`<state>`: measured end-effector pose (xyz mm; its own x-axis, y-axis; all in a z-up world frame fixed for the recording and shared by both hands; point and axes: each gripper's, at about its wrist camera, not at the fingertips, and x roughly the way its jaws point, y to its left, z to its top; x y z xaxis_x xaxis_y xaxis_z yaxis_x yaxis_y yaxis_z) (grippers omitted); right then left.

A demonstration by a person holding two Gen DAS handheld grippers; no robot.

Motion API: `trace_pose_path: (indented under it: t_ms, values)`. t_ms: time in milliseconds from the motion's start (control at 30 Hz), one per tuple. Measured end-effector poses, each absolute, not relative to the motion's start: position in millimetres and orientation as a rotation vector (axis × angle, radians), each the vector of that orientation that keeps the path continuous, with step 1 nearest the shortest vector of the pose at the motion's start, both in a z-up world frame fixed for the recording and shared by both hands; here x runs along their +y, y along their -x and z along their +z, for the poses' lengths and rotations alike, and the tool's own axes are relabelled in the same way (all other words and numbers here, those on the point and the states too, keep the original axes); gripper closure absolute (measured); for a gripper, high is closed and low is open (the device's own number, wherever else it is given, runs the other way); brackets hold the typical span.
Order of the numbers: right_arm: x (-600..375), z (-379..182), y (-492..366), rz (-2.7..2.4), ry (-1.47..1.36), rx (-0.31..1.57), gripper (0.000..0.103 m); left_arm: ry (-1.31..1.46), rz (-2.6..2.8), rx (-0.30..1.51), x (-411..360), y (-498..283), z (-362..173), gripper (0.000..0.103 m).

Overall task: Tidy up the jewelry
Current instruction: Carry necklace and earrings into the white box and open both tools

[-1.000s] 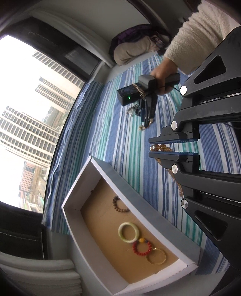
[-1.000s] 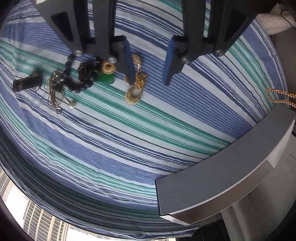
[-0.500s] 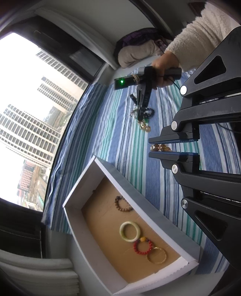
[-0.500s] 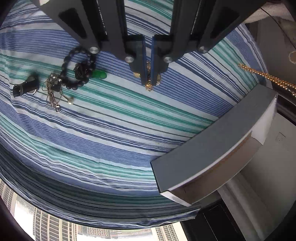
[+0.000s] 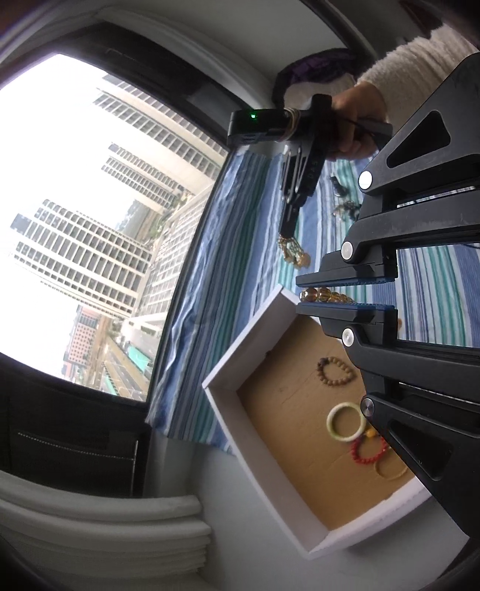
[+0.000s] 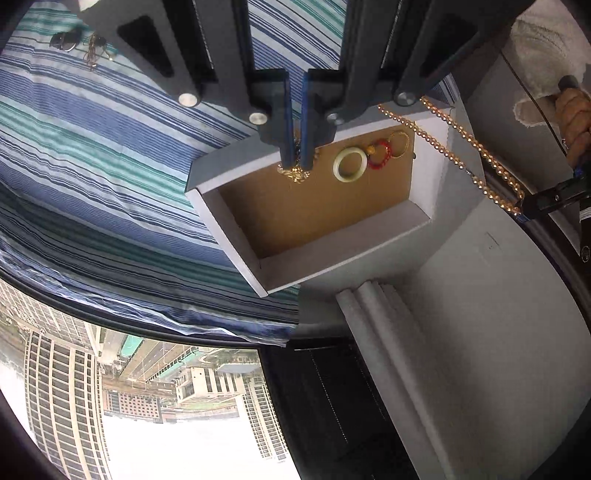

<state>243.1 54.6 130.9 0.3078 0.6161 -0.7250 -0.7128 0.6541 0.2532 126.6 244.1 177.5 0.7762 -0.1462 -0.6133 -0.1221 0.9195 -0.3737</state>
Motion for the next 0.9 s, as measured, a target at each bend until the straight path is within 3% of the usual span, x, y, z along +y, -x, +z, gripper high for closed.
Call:
trace_pose_path:
  t_ms: [233,467,500,533,600,667,733,800,900]
  values:
    - [133.5,103.4,-291.3,0.877,0.181,0.897,0.1,0.353,0.096,0.686,277.2,-194.0,148.0,0.098]
    - [175.9,27.7,-333.3,0.819,0.245,1.003,0.096,0.316,0.212,0.765,299.0,-245.1,62.3,0.096]
    - [178.0,19.0,-337.6,0.807,0.24,1.022,0.095,0.313,0.247,0.784,302.1,-248.7,49.7,0.093]
    - [179.0,13.4,-340.4,0.792,0.237,1.035,0.09,0.31,0.279,0.807,305.1,-252.0,38.3,0.079]
    - [175.6,12.4,-342.0,0.754,0.223,1.025,0.071,0.287,0.327,0.835,307.3,-251.4,24.3,0.058]
    - [166.3,23.2,-338.5,0.758,0.178,1.0,0.07,0.255,0.34,0.823,305.1,-243.3,21.5,0.051]
    - [152.3,42.7,-327.2,0.757,0.159,0.948,0.063,0.22,0.337,0.806,295.6,-228.2,25.9,0.035]
    - [137.9,61.7,-309.2,0.741,0.165,0.87,0.041,0.189,0.327,0.778,281.4,-210.9,32.5,0.022]
    - [112.0,75.3,-272.7,0.699,0.177,0.784,0.03,0.168,0.286,0.753,252.9,-181.4,34.4,0.012]
